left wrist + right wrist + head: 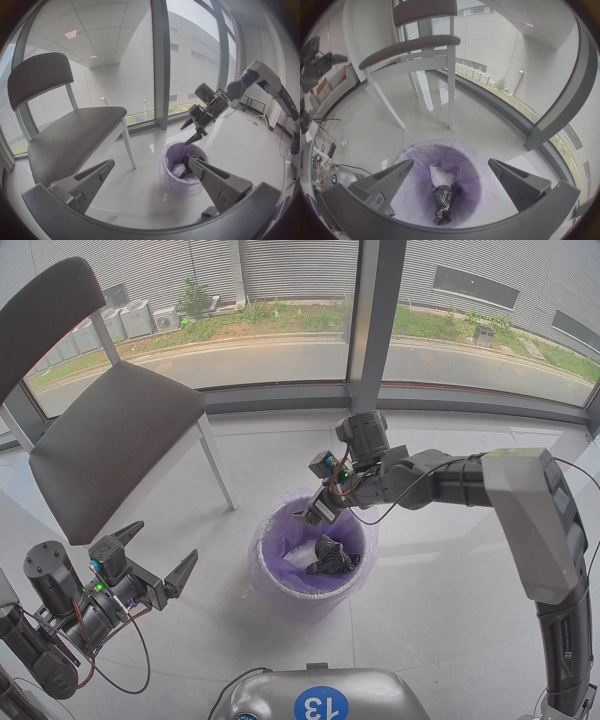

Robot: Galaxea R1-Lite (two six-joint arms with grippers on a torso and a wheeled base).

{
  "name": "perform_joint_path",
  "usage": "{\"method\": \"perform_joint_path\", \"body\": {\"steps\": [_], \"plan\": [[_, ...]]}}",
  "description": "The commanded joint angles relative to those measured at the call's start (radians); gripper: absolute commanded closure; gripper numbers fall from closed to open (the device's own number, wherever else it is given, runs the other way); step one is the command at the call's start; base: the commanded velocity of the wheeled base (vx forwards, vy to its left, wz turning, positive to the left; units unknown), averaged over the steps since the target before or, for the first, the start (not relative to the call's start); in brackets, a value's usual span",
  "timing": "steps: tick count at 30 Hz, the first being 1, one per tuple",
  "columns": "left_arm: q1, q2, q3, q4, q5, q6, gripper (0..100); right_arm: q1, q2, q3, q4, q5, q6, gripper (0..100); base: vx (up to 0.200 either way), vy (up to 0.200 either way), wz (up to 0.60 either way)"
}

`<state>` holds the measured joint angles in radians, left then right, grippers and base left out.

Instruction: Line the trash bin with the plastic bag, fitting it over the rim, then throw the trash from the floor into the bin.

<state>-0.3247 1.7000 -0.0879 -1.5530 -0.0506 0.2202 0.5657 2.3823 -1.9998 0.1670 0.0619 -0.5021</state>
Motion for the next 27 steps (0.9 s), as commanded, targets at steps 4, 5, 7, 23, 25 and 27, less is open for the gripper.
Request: {"method": "perform_joint_path", "body": {"steps": [4,5,7,23,25,27], "plan": [[-0.022,-0.014,0.016,-0.018,0.0,-0.001,0,-0.012,-0.201,0.033,0.132,-0.083,0.001,0,0.0,0.0,0.0],[-0.025,-0.014,0.022,-0.018,-0.002,-0.001,0,-0.018,-0.247,0.067,0.169,-0.102,0.001,0,0.0,0.0,0.0],[-0.039,-0.014,0.03,-0.018,-0.002,-0.001,0,-0.027,-0.295,0.115,0.178,-0.125,0.004,0,0.0,0.0,0.0],[-0.093,0.026,0.088,-0.018,-0.032,0.001,0,-0.093,-0.62,0.658,-0.044,-0.241,0.215,0,0.0,0.0,0.0],[-0.093,0.044,0.088,-0.018,-0.034,-0.001,0,-0.102,-0.637,0.702,-0.09,-0.241,0.217,0,0.0,0.0,0.0],[-0.091,0.079,0.088,-0.018,-0.034,-0.019,0,-0.112,-0.655,0.763,-0.155,-0.241,0.218,0,0.0,0.0,0.0]]}}
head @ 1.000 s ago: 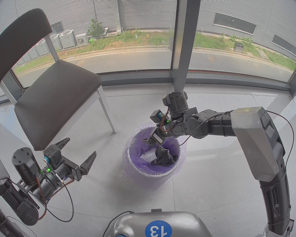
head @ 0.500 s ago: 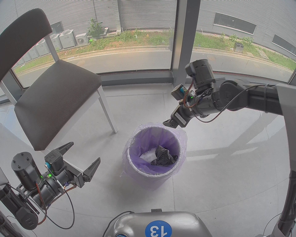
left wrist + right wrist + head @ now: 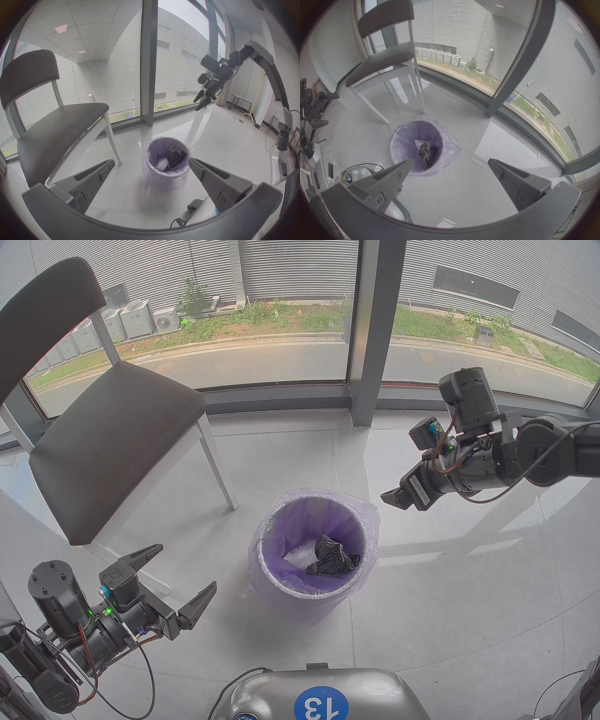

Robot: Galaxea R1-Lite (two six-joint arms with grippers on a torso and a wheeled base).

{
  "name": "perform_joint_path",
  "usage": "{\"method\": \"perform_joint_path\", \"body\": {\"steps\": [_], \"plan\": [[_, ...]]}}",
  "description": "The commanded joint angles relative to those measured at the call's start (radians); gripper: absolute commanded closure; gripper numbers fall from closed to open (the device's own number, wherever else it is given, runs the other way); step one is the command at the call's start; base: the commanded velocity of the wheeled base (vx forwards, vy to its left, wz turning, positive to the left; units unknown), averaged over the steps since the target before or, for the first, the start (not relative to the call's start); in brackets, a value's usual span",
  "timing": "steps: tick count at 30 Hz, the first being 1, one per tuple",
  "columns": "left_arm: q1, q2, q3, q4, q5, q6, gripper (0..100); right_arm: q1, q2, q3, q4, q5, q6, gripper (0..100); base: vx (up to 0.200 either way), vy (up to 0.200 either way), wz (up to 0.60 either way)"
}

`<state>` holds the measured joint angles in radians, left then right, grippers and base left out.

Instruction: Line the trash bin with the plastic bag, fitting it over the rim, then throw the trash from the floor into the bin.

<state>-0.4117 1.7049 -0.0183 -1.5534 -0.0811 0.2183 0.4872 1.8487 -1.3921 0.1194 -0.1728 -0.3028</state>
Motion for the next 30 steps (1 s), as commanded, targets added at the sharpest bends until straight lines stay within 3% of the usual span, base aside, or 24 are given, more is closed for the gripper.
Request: {"method": "perform_joint_path", "body": {"steps": [1,7,11,24,30], "plan": [[-0.004,0.09,0.018,-0.017,-0.003,-0.034,0,-0.035,-0.129,0.179,-0.135,-0.007,0.021,0,0.0,0.0,0.0],[0.005,0.177,0.012,-0.017,-0.003,-0.111,0,-0.044,-0.166,0.318,-0.271,-0.011,0.022,0,0.0,0.0,0.0],[0.016,0.2,-0.012,-0.017,-0.003,-0.131,0,-0.056,-0.203,0.397,-0.331,-0.051,0.024,0,0.0,0.0,0.0],[-0.018,0.087,-0.006,-0.017,-0.002,-0.135,0,-0.144,-0.441,0.765,-0.566,-0.125,0.129,0,0.0,0.0,0.0],[-0.007,0.035,-0.118,-0.017,0.004,-0.157,0,-0.148,-0.511,0.984,-0.813,-0.163,0.225,0,0.0,0.0,0.0]]}}
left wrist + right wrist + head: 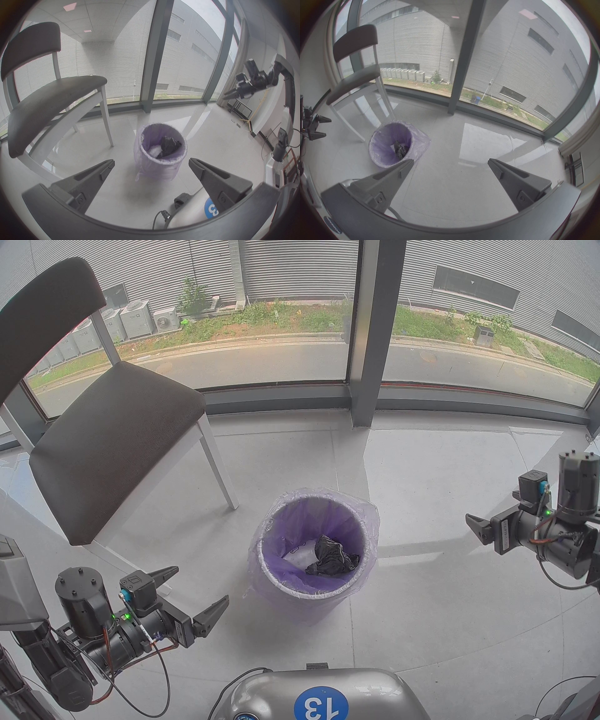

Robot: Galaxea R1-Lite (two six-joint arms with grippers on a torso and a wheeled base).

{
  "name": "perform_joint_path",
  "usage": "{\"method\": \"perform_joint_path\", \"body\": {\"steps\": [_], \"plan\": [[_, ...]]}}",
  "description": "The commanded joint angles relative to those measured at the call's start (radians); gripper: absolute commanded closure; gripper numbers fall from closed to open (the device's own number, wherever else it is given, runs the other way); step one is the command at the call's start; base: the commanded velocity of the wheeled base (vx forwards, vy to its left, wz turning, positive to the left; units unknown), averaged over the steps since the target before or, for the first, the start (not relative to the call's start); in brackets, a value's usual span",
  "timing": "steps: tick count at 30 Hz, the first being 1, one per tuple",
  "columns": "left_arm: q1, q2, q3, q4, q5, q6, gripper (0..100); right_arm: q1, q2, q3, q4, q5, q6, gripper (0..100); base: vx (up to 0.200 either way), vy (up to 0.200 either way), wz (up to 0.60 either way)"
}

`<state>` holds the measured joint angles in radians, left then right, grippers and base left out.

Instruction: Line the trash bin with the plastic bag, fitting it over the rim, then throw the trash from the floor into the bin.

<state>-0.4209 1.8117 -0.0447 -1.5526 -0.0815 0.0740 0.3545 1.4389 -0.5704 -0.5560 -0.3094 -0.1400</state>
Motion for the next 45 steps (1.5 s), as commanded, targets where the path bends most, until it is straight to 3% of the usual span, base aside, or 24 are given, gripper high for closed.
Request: {"method": "perform_joint_path", "body": {"steps": [1,5,9,15,20,23,28,33,37,39,42,45], "plan": [[0.002,-0.075,-0.115,-0.018,0.006,-0.011,0,-0.019,-0.101,0.178,-0.17,-0.028,0.074,0,0.0,0.0,0.0],[0.008,-0.078,-0.239,-0.018,0.009,-0.011,0,-0.048,-0.092,0.222,-0.274,-0.039,0.114,0,0.0,0.0,0.0],[0.03,-0.081,-0.393,-0.009,0.045,0.006,0,-0.054,-0.08,0.234,-0.381,-0.093,0.126,0,0.0,0.0,0.0],[0.117,-0.143,-0.569,0.104,0.101,0.066,0,-0.074,-0.068,0.204,-0.536,-0.109,0.126,0,0.0,0.0,0.0],[0.297,-0.319,-0.735,0.407,0.117,0.075,0,-0.112,-0.064,0.126,-0.579,-0.111,0.114,0,0.0,0.0,0.0],[0.381,-0.422,-0.842,0.623,0.114,0.075,0,-0.138,-0.069,0.032,-0.576,-0.108,0.051,0,0.0,0.0,0.0],[0.45,-0.549,-0.963,0.908,0.104,0.075,0,-0.138,-0.077,-0.065,-0.542,-0.102,-0.032,0,0.0,0.0,0.0],[0.49,-0.608,-1.035,1.108,0.109,0.082,0,-0.138,-0.106,-0.118,-0.401,-0.099,-0.067,0,0.0,0.0,0.0],[0.55,-0.678,-1.044,1.253,0.103,0.102,0,-0.126,-0.229,-0.174,-0.093,-0.099,-0.078,0,0.0,0.0,0.0],[0.565,-0.735,-1.032,1.356,0.101,0.102,0,-0.126,-0.339,-0.203,0.177,-0.097,-0.089,0,0.0,0.0,0.0],[0.573,-0.819,-1.038,1.5,0.1,0.096,0,-0.126,-0.439,-0.275,0.404,-0.097,-0.084,0,0.0,0.0,0.0],[0.573,-0.897,-1.051,1.592,0.098,0.093,0,-0.137,-0.502,-0.312,0.487,-0.108,-0.072,0,0.0,0.0,0.0]]}}
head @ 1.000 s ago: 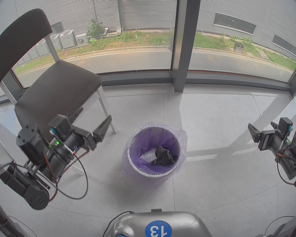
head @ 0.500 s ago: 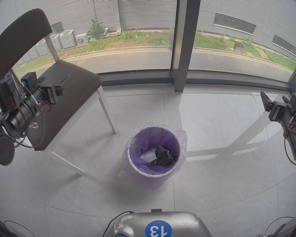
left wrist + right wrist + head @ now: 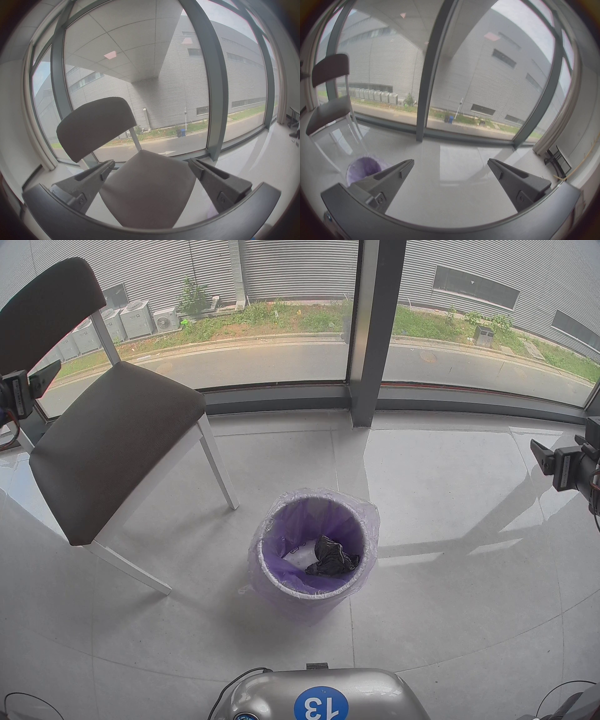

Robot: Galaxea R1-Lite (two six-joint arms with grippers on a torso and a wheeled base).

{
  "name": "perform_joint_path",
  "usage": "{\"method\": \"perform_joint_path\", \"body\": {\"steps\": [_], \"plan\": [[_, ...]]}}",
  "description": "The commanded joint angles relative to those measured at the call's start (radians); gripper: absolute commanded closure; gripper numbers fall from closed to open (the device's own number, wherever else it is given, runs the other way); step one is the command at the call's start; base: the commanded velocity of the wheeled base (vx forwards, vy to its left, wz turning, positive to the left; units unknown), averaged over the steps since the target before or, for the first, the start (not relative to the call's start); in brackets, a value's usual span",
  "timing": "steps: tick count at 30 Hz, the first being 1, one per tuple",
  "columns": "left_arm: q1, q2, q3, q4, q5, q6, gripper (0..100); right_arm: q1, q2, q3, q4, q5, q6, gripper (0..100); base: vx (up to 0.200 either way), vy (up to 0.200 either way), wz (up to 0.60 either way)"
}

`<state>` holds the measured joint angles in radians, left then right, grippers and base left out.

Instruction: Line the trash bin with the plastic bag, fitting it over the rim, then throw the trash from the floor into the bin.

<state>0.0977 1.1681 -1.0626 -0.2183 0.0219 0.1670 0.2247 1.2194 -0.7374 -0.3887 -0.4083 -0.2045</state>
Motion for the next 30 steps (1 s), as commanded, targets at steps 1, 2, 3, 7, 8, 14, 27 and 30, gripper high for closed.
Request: {"method": "perform_joint_path", "body": {"steps": [1,2,3,7,8,14,27,30], "plan": [[0.054,-0.28,-0.034,0.277,-0.005,0.0,0,-0.016,-0.307,-0.145,0.326,-0.01,-0.004,0,0.0,0.0,0.0],[0.051,-0.304,-0.036,0.297,-0.005,0.0,0,-0.028,-0.33,-0.142,0.329,-0.012,0.0,0,0.0,0.0,0.0],[0.05,-0.34,-0.036,0.324,-0.005,0.002,0,-0.051,-0.36,-0.137,0.334,-0.012,0.0,0,0.0,0.0,0.0],[0.037,-0.455,-0.036,0.442,-0.007,0.003,0,-0.097,-0.452,-0.138,0.378,-0.012,0.002,0,0.0,0.0,0.0],[0.027,-0.487,-0.036,0.484,-0.01,0.006,0,-0.105,-0.482,-0.138,0.403,-0.012,0.002,0,0.0,0.0,0.0],[-0.036,-0.679,-0.089,0.734,0.003,0.009,0,-0.16,-0.695,-0.158,0.63,-0.012,0.007,0,0.0,0.0,0.0],[-0.067,-0.846,-0.395,1.182,0.023,0.012,0,-0.202,-1.057,-0.235,1.007,-0.012,0.023,0,0.0,0.0,0.0],[-0.067,-0.894,-0.405,1.243,0.023,0.011,0,-0.202,-1.109,-0.234,1.051,-0.012,0.042,0,0.0,0.0,0.0]]}}
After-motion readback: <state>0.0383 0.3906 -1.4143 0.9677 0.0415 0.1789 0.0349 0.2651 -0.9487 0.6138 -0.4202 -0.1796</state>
